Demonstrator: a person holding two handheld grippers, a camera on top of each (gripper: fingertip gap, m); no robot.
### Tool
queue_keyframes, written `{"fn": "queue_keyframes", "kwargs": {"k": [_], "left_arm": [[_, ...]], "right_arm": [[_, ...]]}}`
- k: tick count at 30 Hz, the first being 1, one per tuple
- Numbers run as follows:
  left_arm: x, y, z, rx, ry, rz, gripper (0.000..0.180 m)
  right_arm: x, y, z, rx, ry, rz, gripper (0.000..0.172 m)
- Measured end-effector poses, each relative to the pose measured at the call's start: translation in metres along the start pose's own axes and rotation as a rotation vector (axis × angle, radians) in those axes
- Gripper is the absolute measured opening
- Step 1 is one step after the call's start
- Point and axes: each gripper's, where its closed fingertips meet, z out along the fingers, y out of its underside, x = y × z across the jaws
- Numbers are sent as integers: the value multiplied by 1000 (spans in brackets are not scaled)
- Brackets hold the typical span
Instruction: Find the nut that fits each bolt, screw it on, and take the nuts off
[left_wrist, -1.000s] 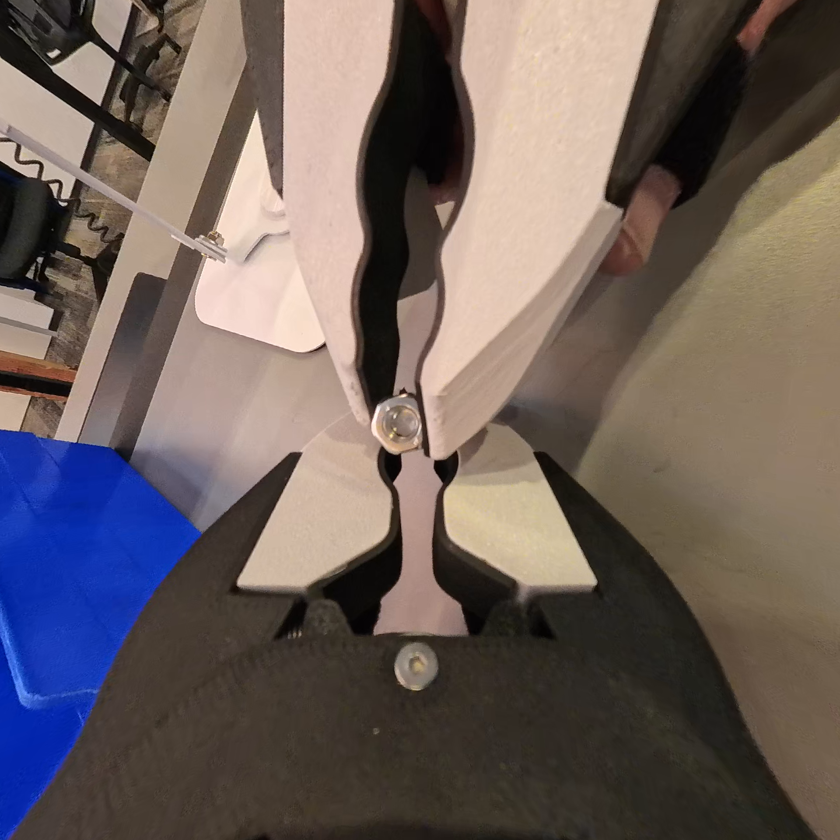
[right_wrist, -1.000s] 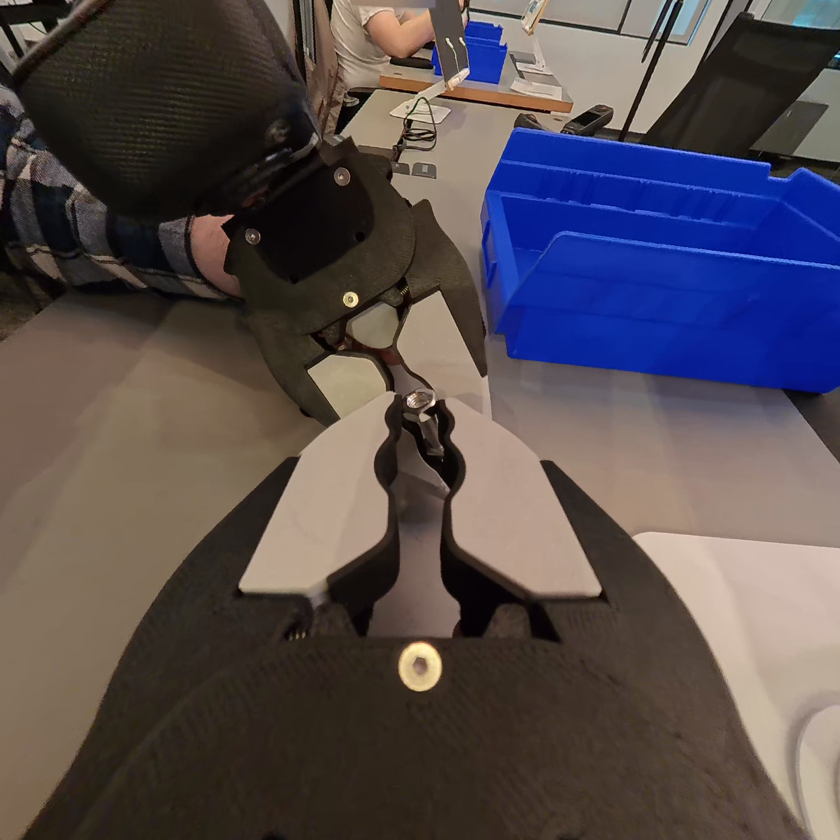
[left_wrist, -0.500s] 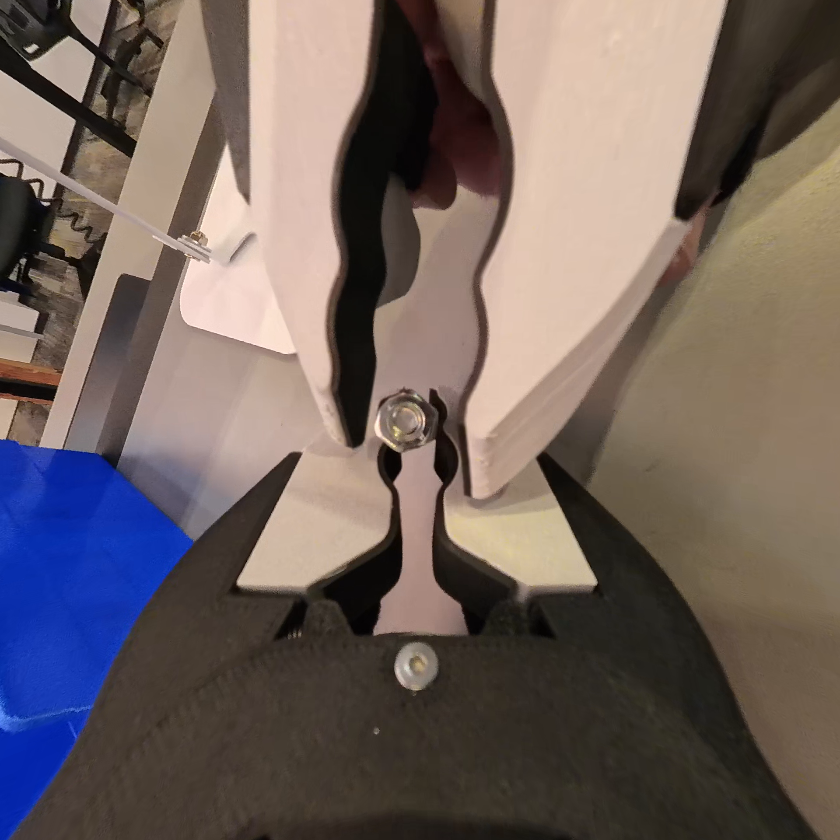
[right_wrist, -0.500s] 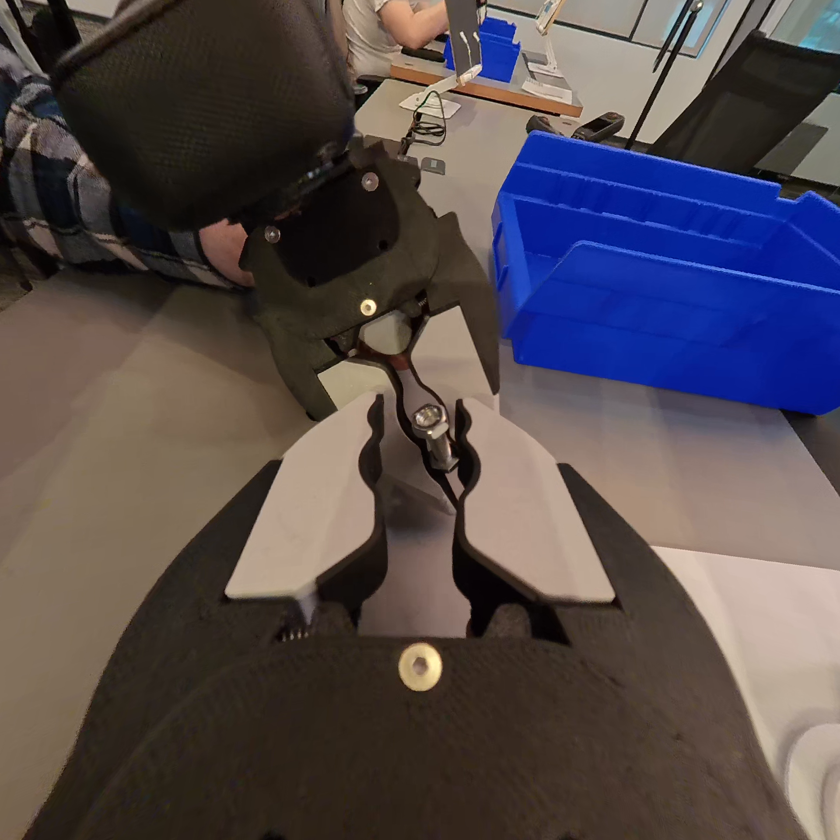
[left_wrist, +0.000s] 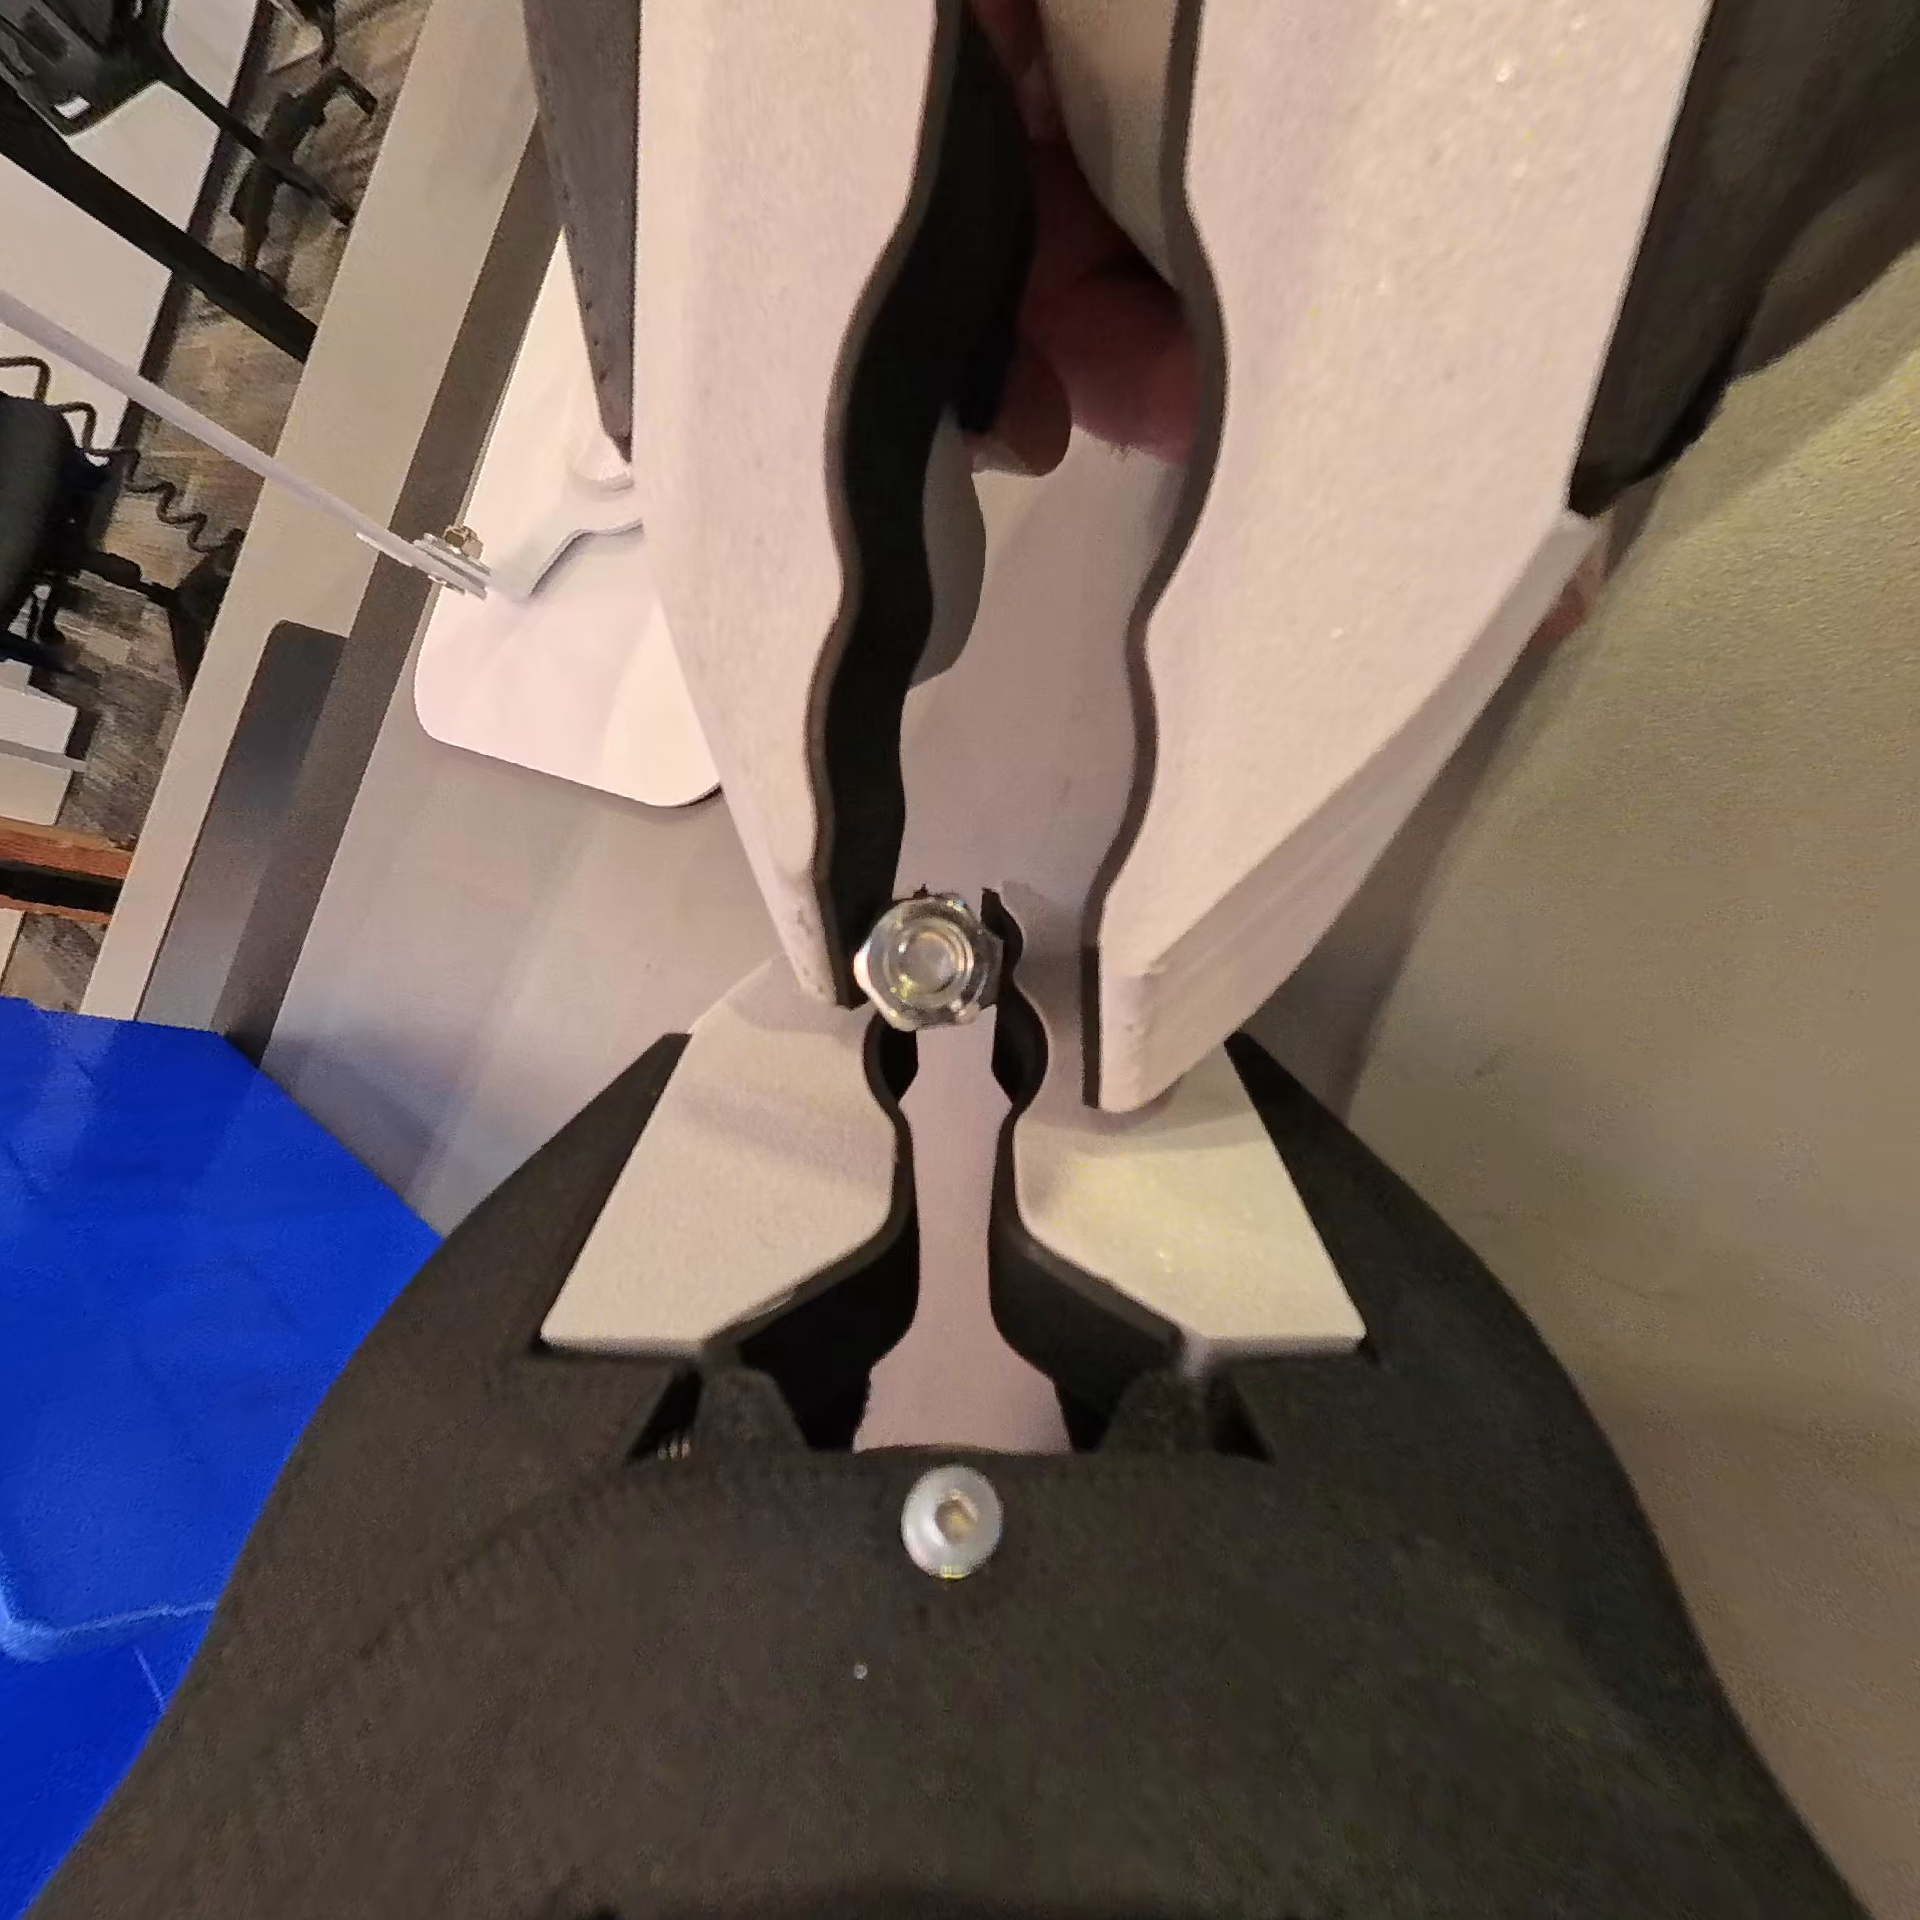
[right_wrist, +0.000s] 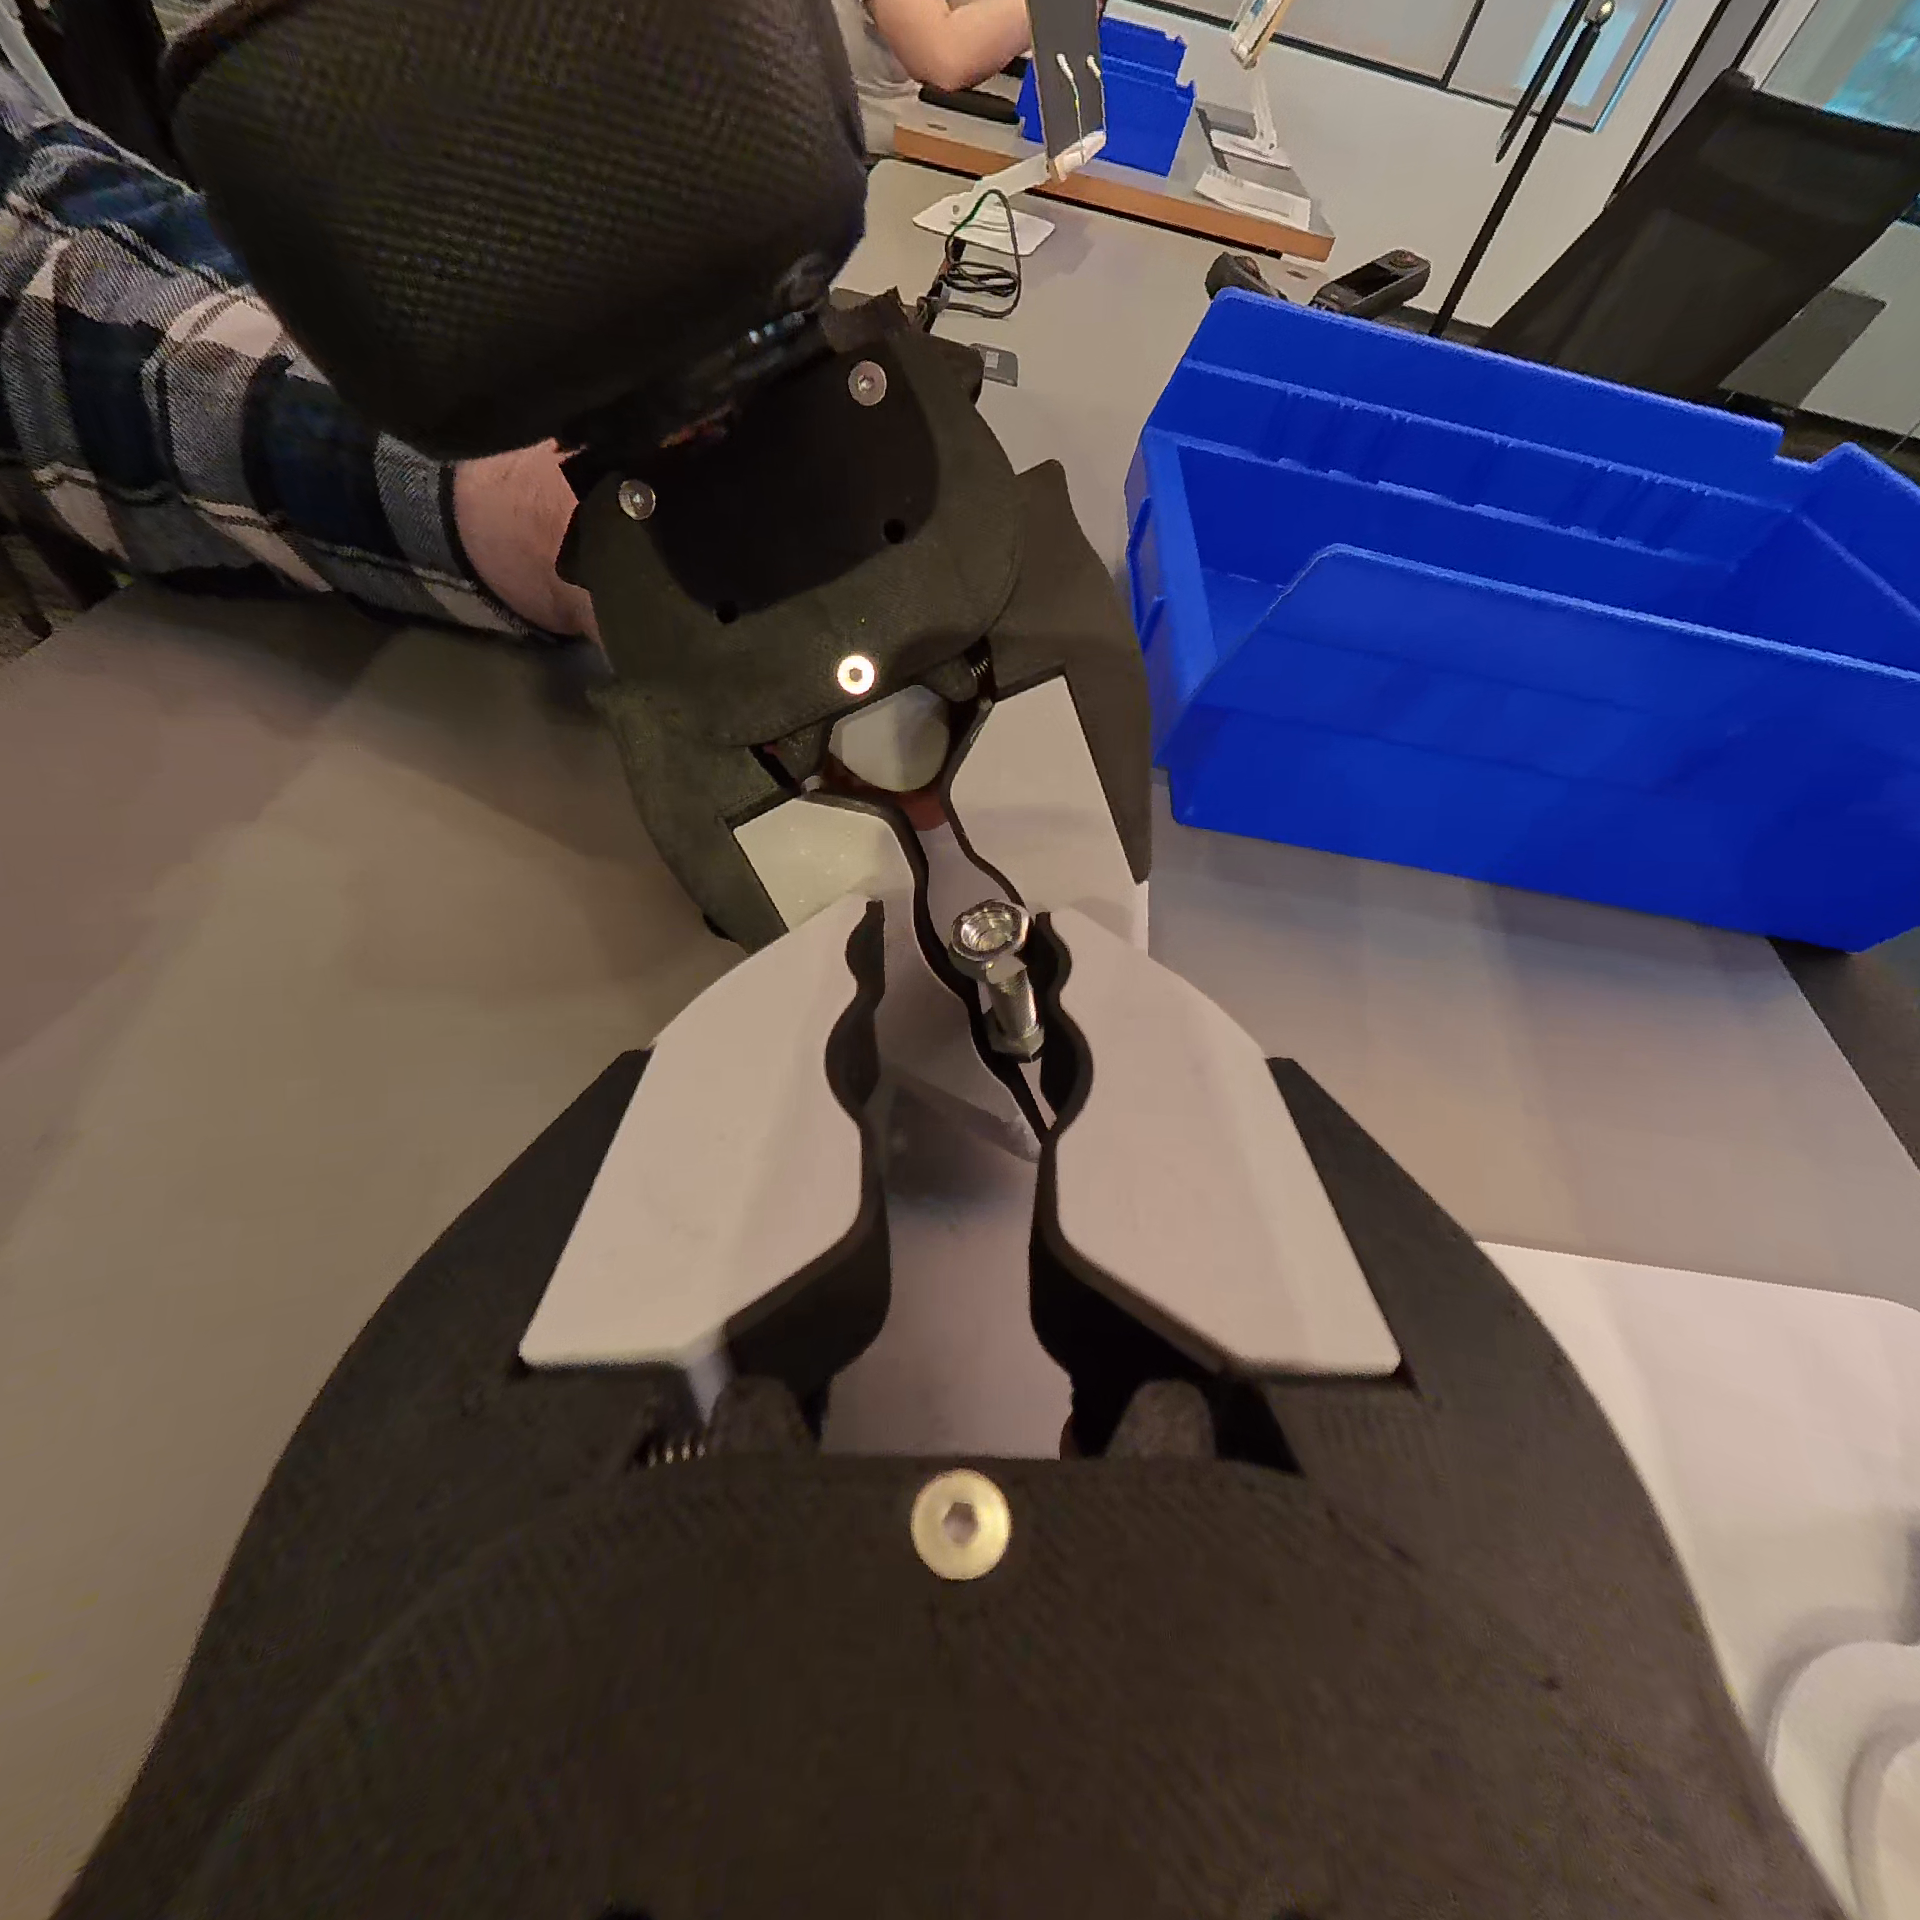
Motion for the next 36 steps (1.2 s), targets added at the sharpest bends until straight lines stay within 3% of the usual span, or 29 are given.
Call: {"fn": "queue_keyframes", "kwargs": {"k": [36], "left_arm": [[-1, 1, 0, 8, 11, -24, 9]], "right_arm": [[2, -2, -2, 9, 23, -18, 29]]}}
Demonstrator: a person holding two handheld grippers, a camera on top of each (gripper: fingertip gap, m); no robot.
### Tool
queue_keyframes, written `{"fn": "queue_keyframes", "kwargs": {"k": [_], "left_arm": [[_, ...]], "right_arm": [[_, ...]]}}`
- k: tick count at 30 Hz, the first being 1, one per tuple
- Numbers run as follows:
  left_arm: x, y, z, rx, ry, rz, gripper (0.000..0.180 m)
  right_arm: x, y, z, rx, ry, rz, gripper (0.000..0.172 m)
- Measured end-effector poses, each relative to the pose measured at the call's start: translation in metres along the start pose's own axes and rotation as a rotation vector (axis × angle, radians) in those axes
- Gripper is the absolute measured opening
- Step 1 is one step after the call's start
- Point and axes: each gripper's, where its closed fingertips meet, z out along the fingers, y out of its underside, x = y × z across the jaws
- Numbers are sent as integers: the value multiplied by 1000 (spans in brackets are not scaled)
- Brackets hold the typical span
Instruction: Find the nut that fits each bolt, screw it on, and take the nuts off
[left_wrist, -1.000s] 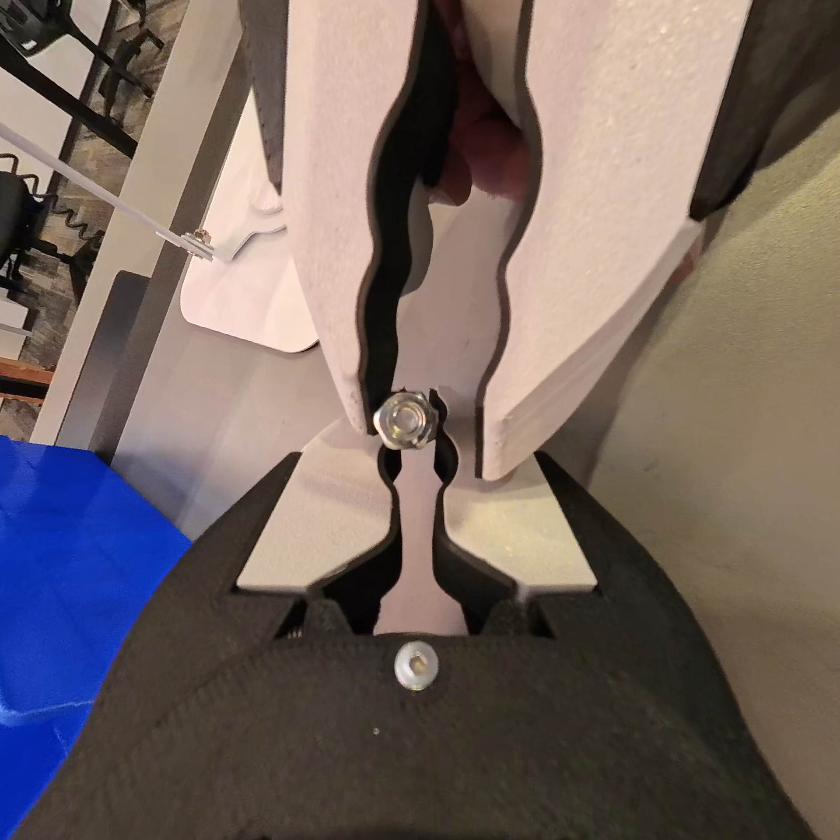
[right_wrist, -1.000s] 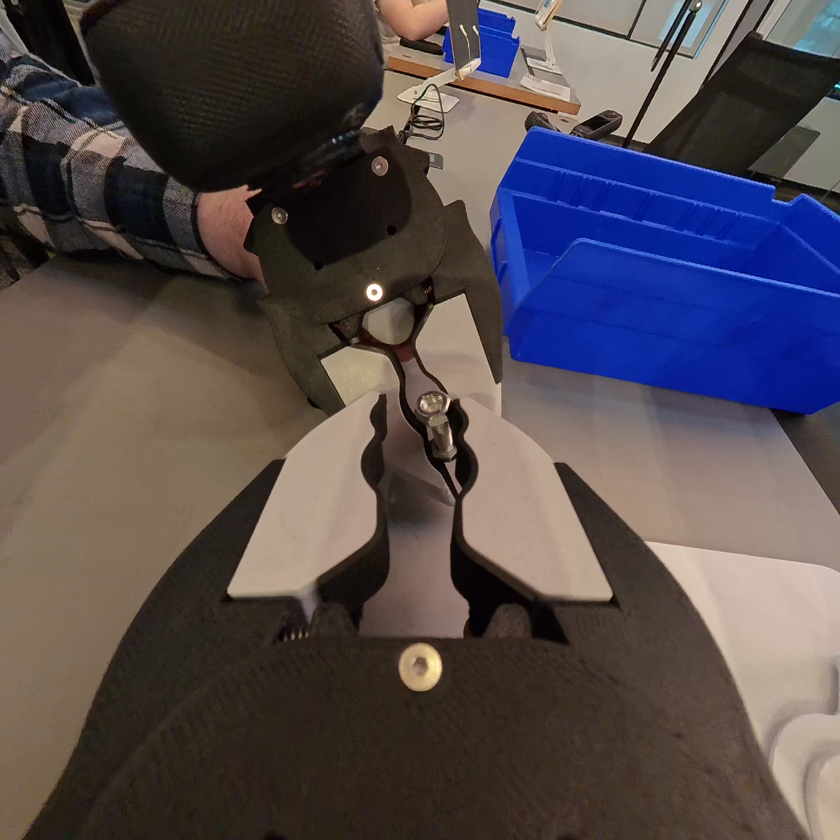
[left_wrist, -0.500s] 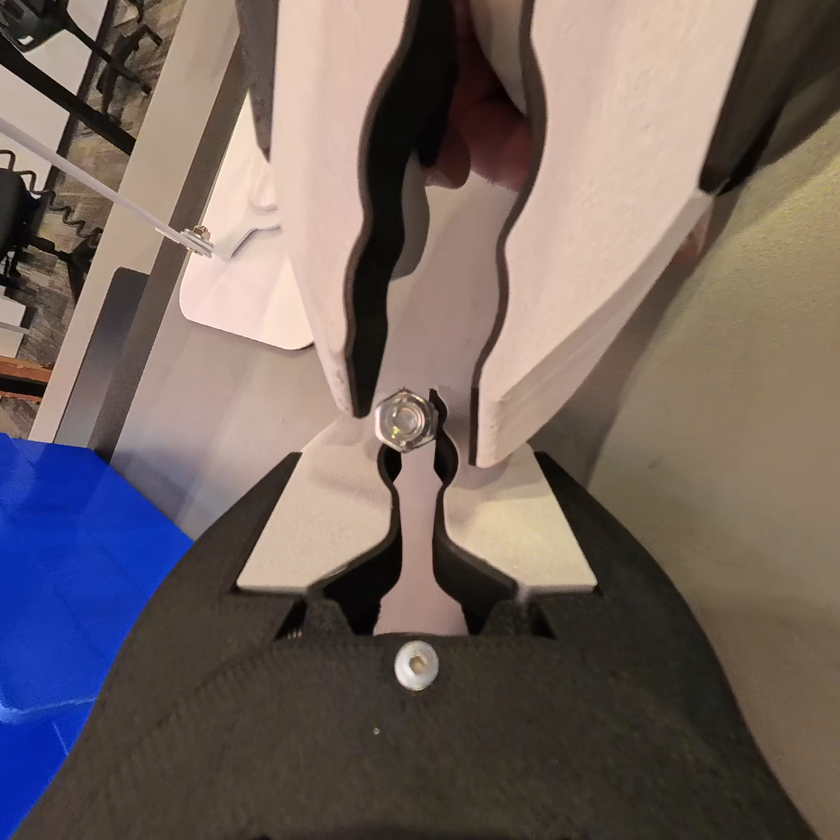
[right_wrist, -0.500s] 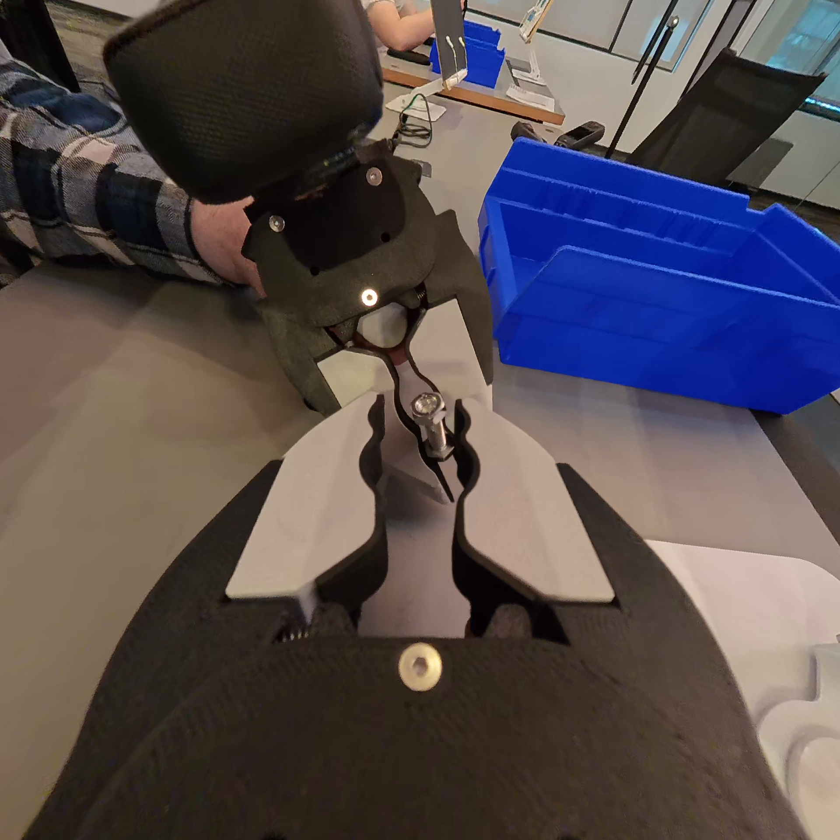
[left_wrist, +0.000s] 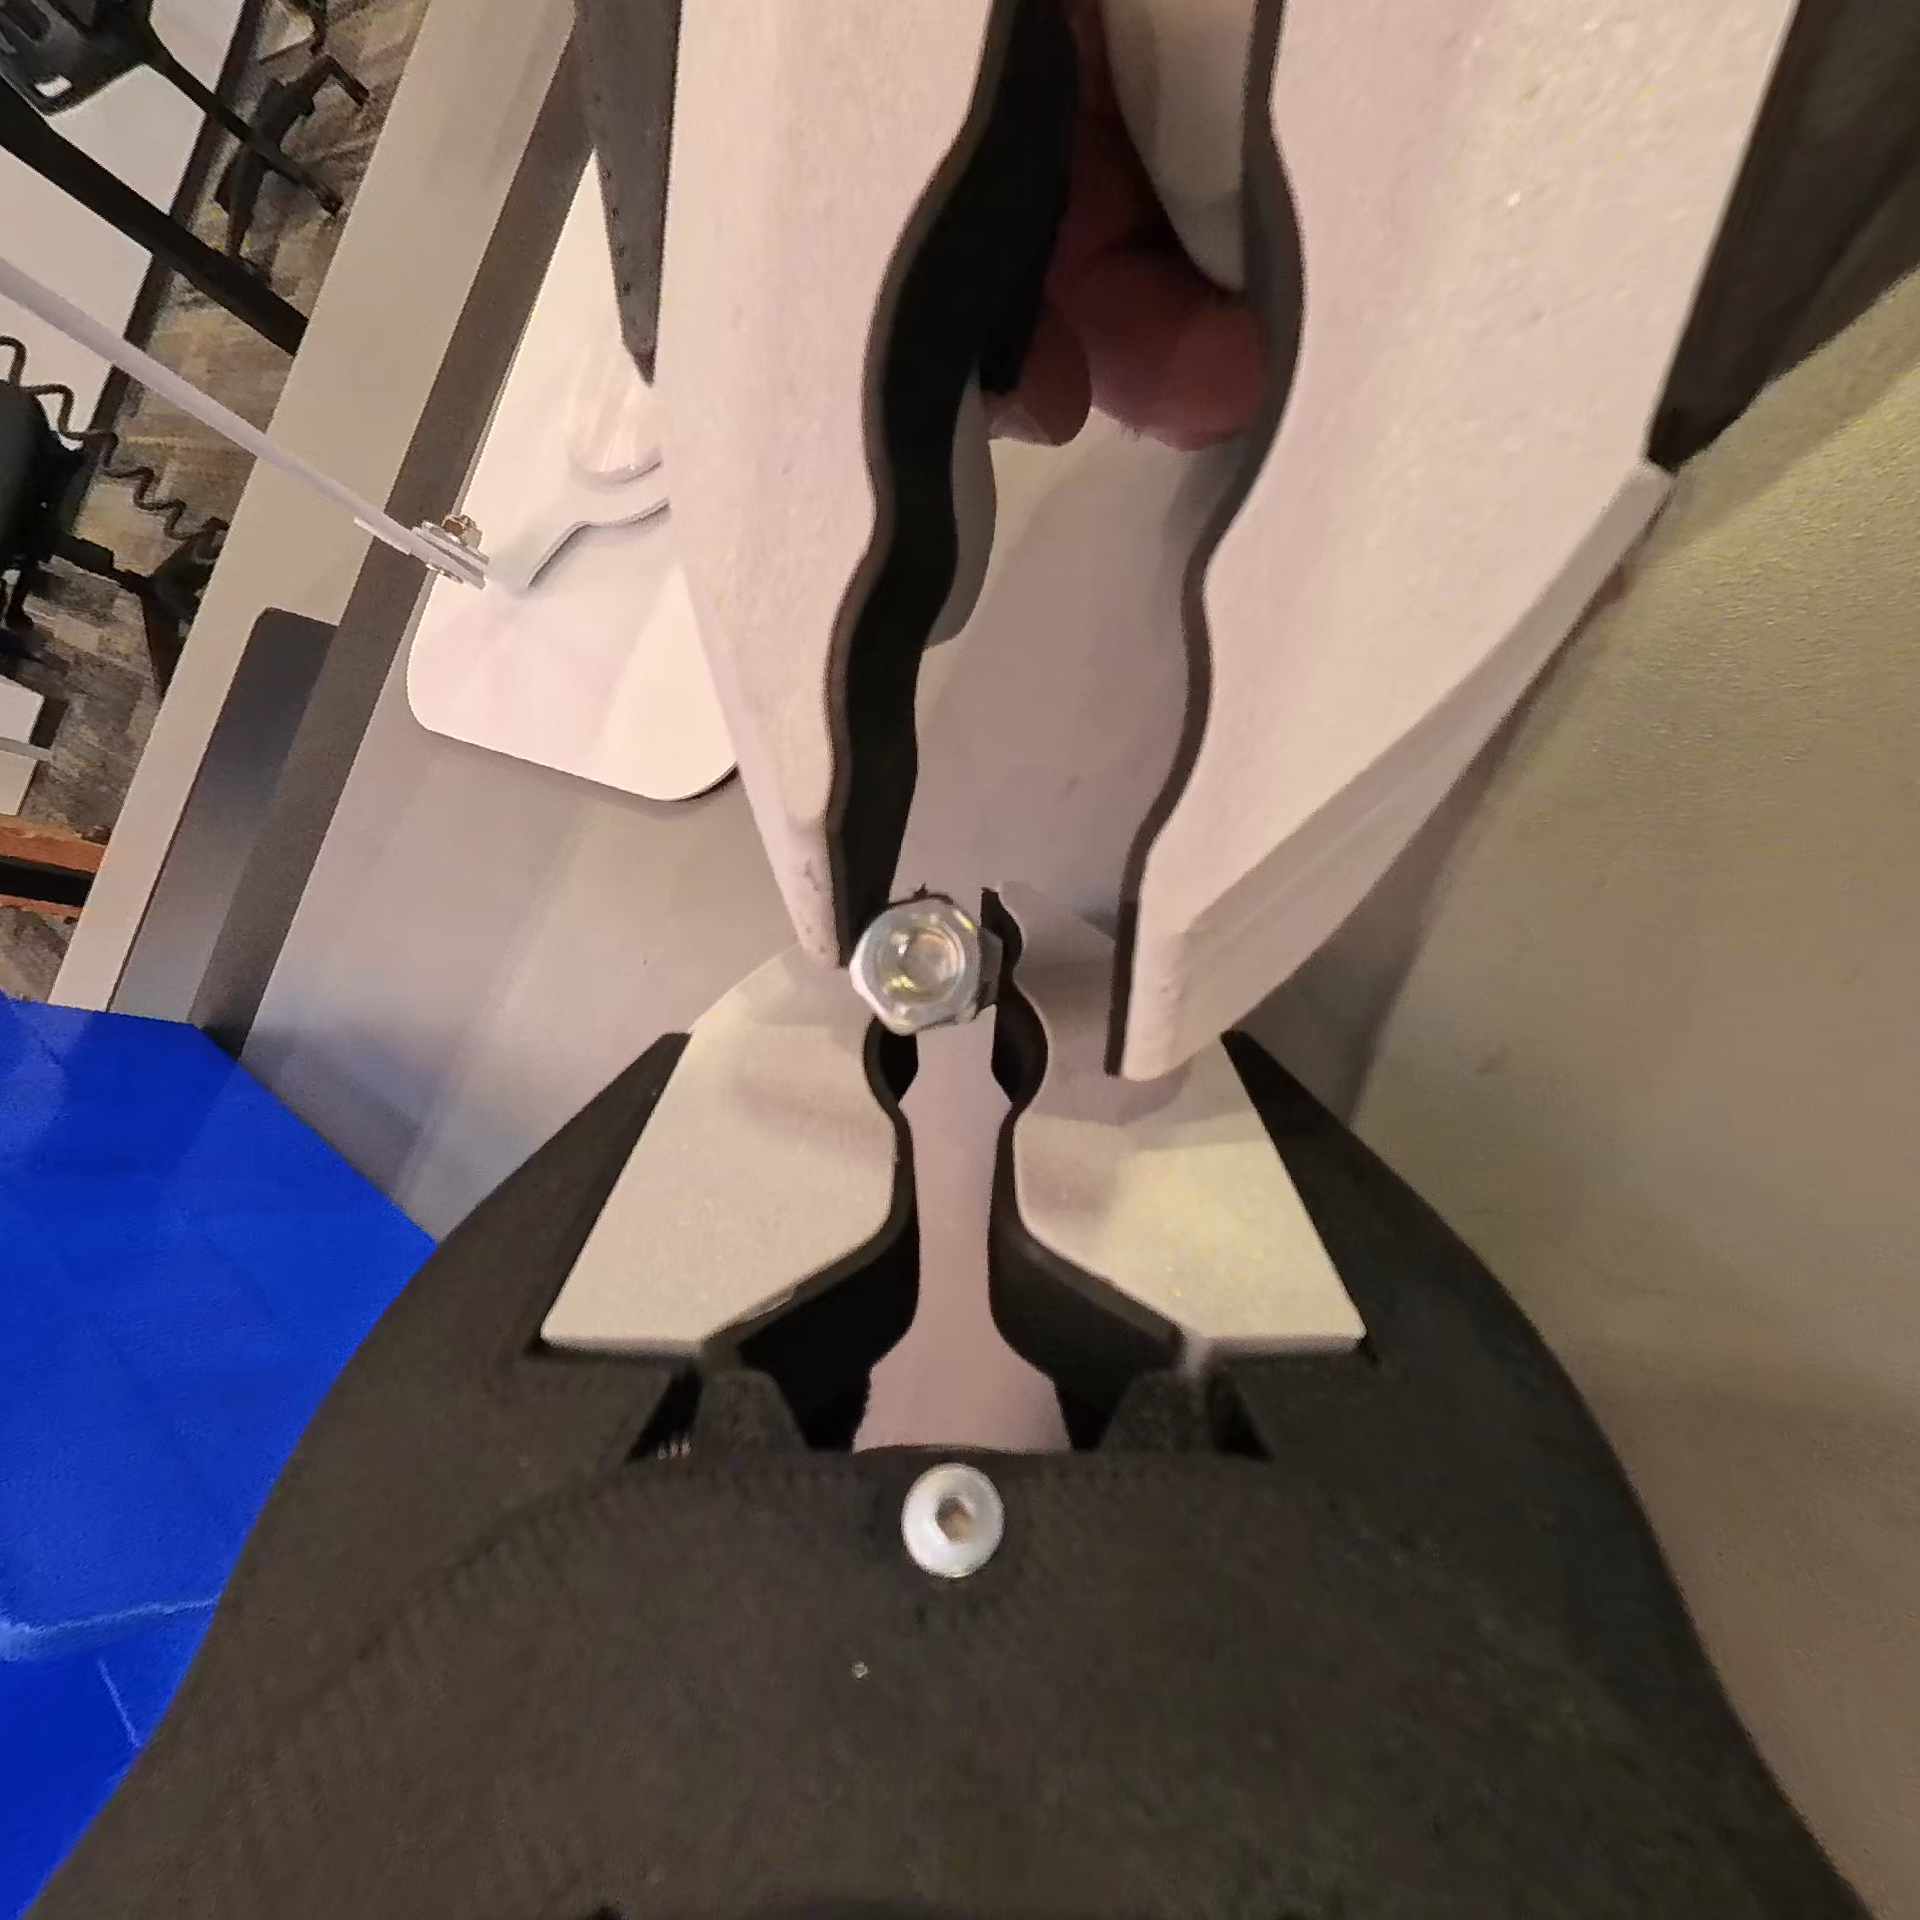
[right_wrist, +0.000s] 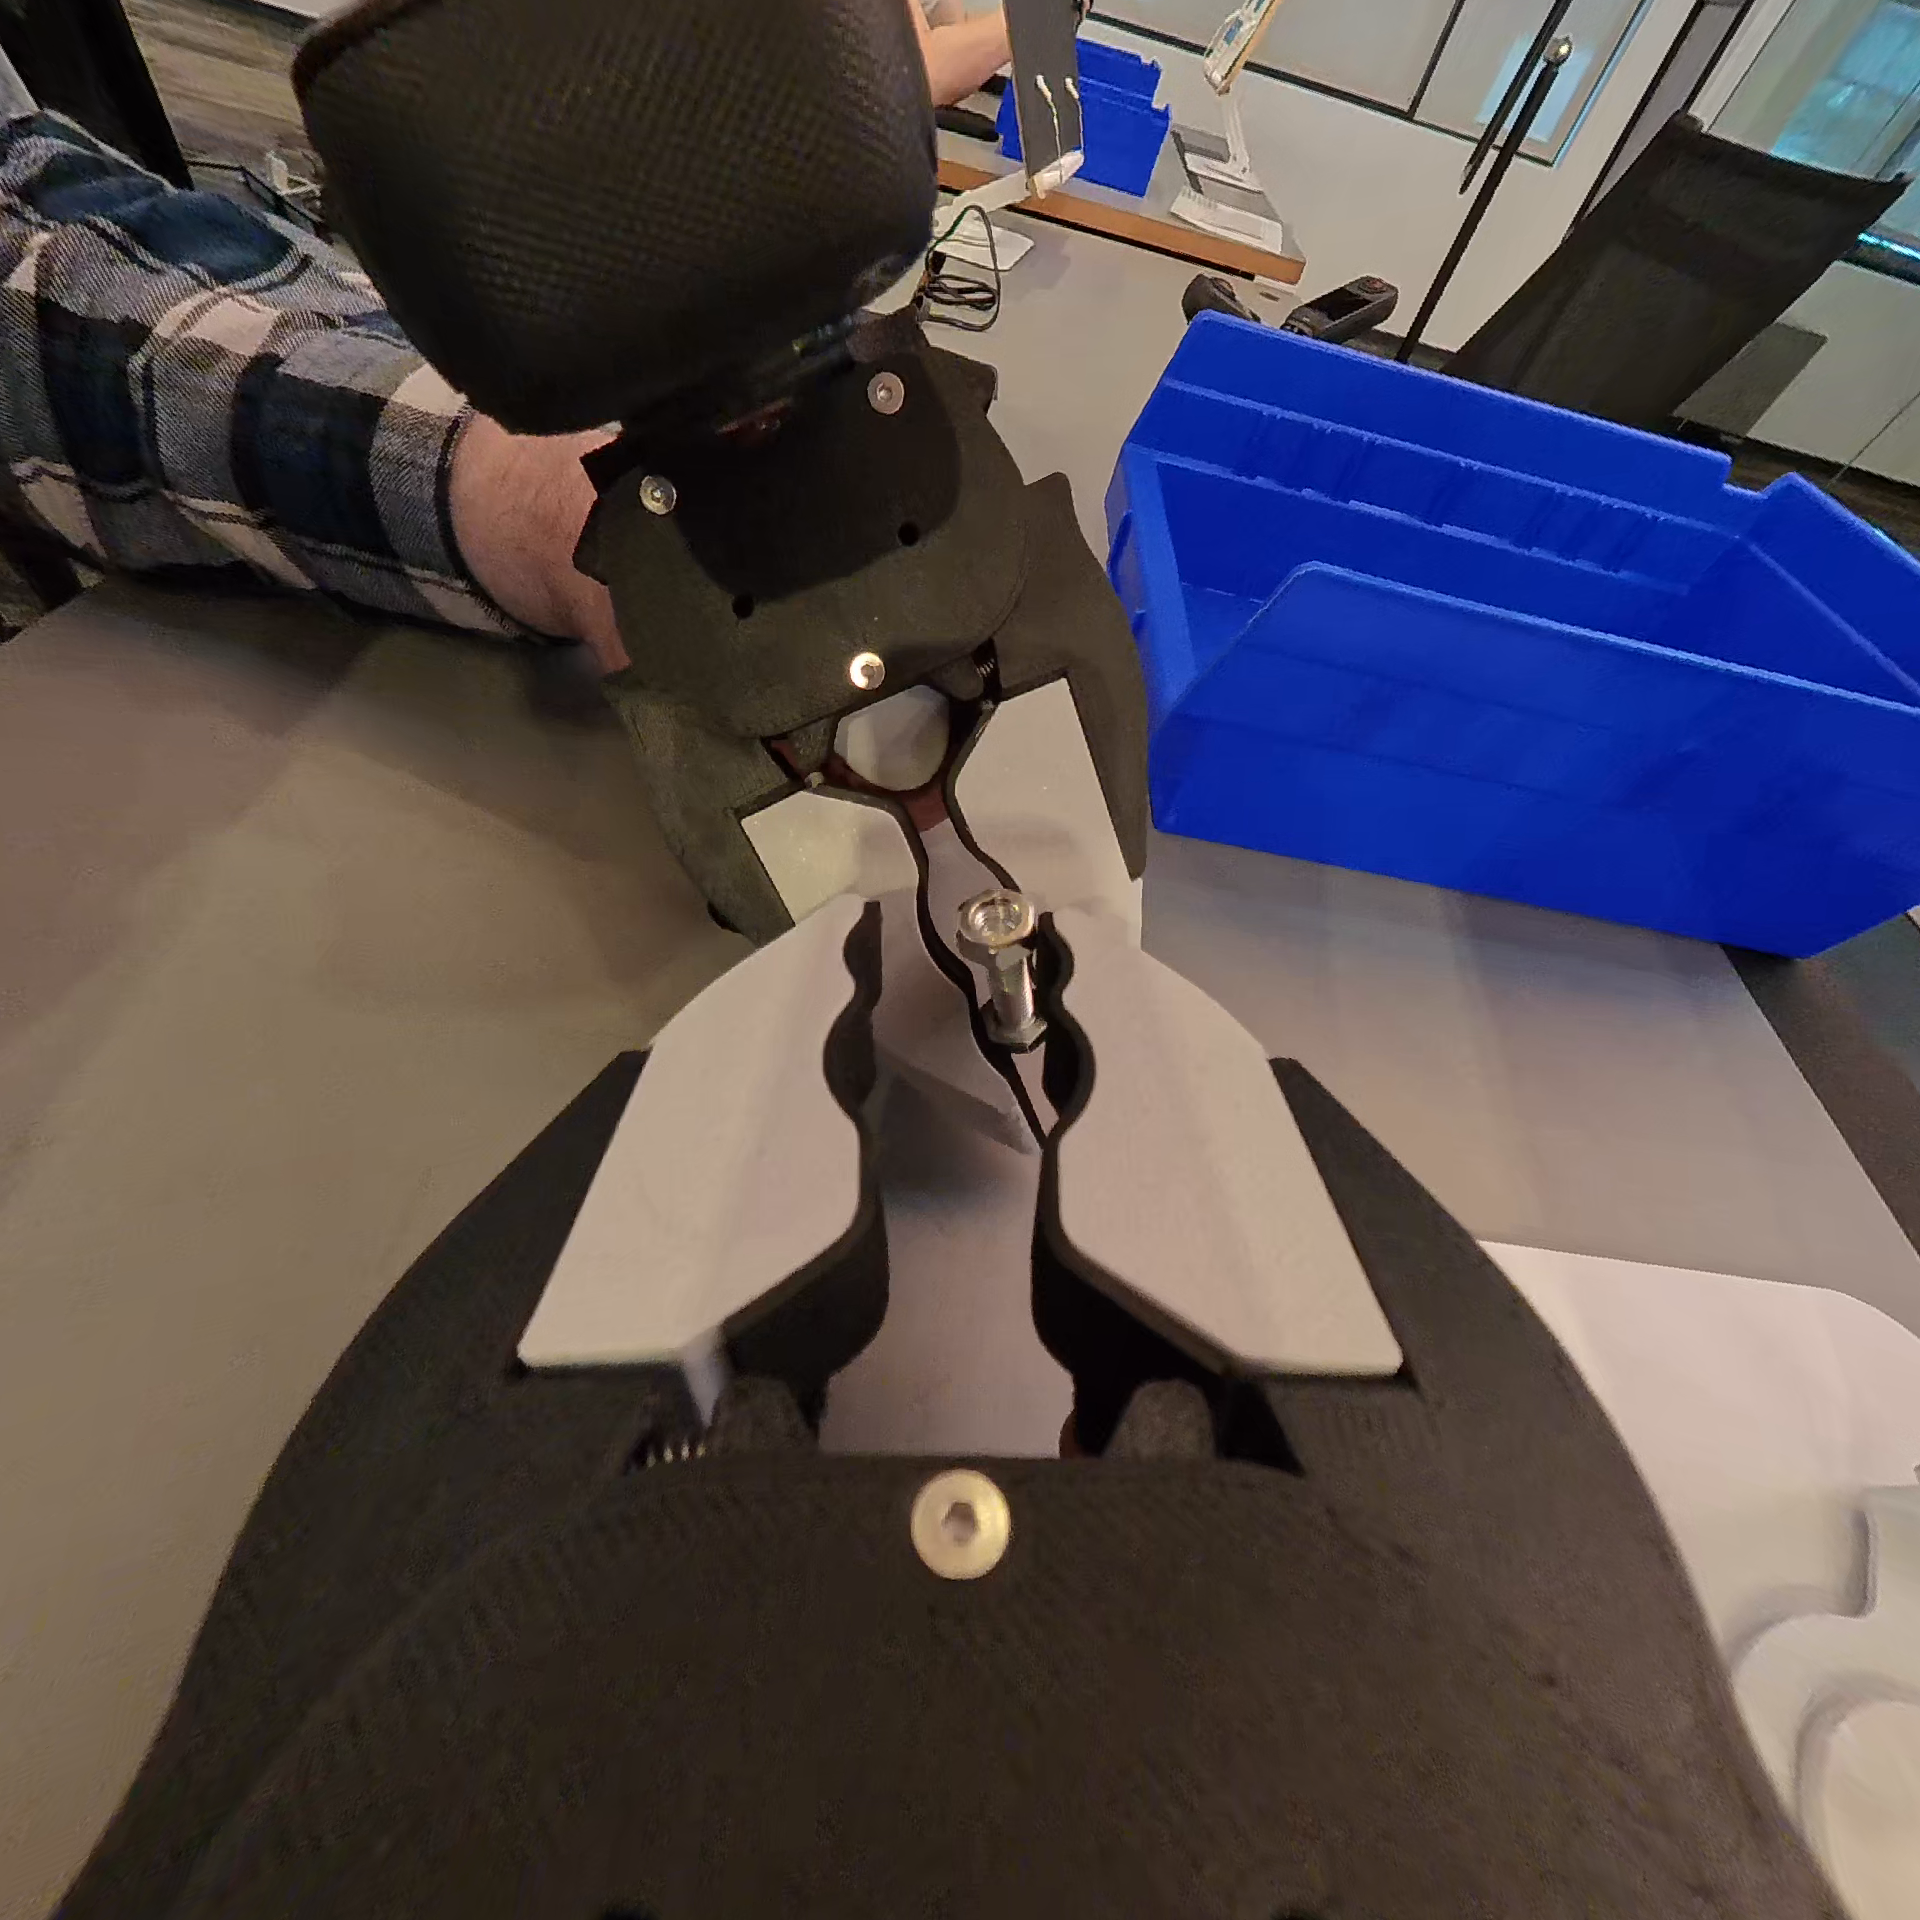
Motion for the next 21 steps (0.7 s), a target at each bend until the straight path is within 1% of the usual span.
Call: {"fn": "queue_keyframes", "kwargs": {"k": [14, 19, 21], "left_arm": [[1, 0, 1, 3, 7, -5, 9], [1, 0, 1, 3, 12, -8, 9], [3, -1, 1, 5, 18, 1, 9]], "right_arm": [[2, 2, -3, -8, 11, 0, 26], [4, -1, -4, 3, 37, -16, 28], [2, -2, -3, 10, 25, -25, 30]]}}
